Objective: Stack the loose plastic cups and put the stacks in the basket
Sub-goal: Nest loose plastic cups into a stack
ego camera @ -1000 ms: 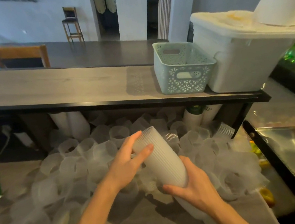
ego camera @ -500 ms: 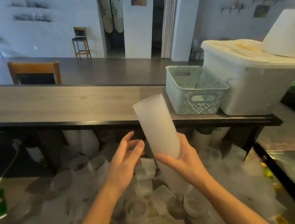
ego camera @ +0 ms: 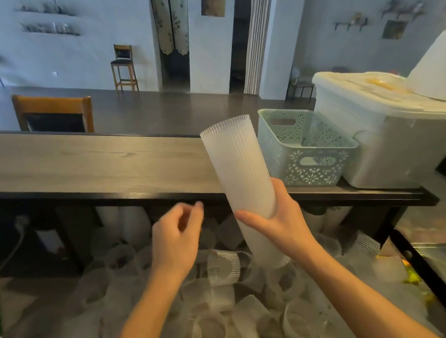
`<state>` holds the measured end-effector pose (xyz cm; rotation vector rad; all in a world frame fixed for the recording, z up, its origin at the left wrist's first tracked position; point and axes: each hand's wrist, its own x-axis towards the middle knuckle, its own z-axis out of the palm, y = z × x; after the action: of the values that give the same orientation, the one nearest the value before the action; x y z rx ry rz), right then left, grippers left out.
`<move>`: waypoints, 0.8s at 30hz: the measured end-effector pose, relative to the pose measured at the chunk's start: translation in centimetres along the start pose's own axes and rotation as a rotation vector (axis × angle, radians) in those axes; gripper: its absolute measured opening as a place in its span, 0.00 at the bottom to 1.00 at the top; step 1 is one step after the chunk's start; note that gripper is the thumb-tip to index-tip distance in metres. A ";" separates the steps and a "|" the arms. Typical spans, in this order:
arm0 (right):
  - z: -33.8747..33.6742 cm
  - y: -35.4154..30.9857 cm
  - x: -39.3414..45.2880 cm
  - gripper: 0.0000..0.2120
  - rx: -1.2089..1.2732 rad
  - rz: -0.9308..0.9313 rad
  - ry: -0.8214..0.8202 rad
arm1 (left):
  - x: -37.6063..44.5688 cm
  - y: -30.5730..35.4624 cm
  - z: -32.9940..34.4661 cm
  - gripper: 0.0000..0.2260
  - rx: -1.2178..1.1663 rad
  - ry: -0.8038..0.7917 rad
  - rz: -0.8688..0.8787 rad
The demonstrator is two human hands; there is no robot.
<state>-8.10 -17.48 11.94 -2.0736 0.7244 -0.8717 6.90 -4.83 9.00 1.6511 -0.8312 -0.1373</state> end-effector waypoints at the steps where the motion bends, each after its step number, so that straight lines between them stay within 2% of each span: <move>1: 0.0 0.1 0.0 0.34 -0.002 -0.004 0.004 | -0.8 -1.7 0.8 0.09 0.059 0.004 -0.007; 2: 0.0 0.2 0.1 0.34 -0.006 -0.008 0.005 | -1.5 -3.5 1.7 0.06 0.116 -0.023 -0.022; 3: 0.1 0.2 0.1 0.34 -0.012 -0.013 0.002 | -1.9 -5.3 2.6 0.08 0.200 -0.102 -0.047; 5: 0.2 0.2 0.3 0.34 -0.012 -0.016 -0.004 | -2.4 -8.0 4.3 0.29 0.436 -0.352 -0.055; 6: 0.1 0.0 0.4 0.34 0.002 -0.013 -0.001 | -2.6 -9.0 5.0 0.37 0.525 -0.437 -0.046; 7: 0.0 -0.2 0.5 0.33 0.025 -0.012 0.010 | -2.8 -9.5 5.4 0.40 0.559 -0.485 -0.024; 11: -0.8 -2.5 2.4 0.30 0.148 -0.046 0.066 | -3.7 -11.4 6.4 0.40 0.554 -0.470 0.146; 16: -1.0 -5.0 6.6 0.29 0.251 -0.087 0.140 | -3.5 -11.6 6.7 0.39 0.568 -0.538 0.141; 19: 0.2 -4.9 8.8 0.29 0.273 -0.080 0.171 | -3.3 -11.8 6.6 0.36 0.599 -0.572 0.146; 24: 2.2 -3.8 11.3 0.26 0.323 -0.041 0.243 | -3.0 -12.6 6.6 0.38 0.662 -0.574 0.174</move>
<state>1.20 -22.62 17.79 -1.7200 0.6209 -1.1947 6.86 -8.17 -5.08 2.1805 -1.5747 -0.2377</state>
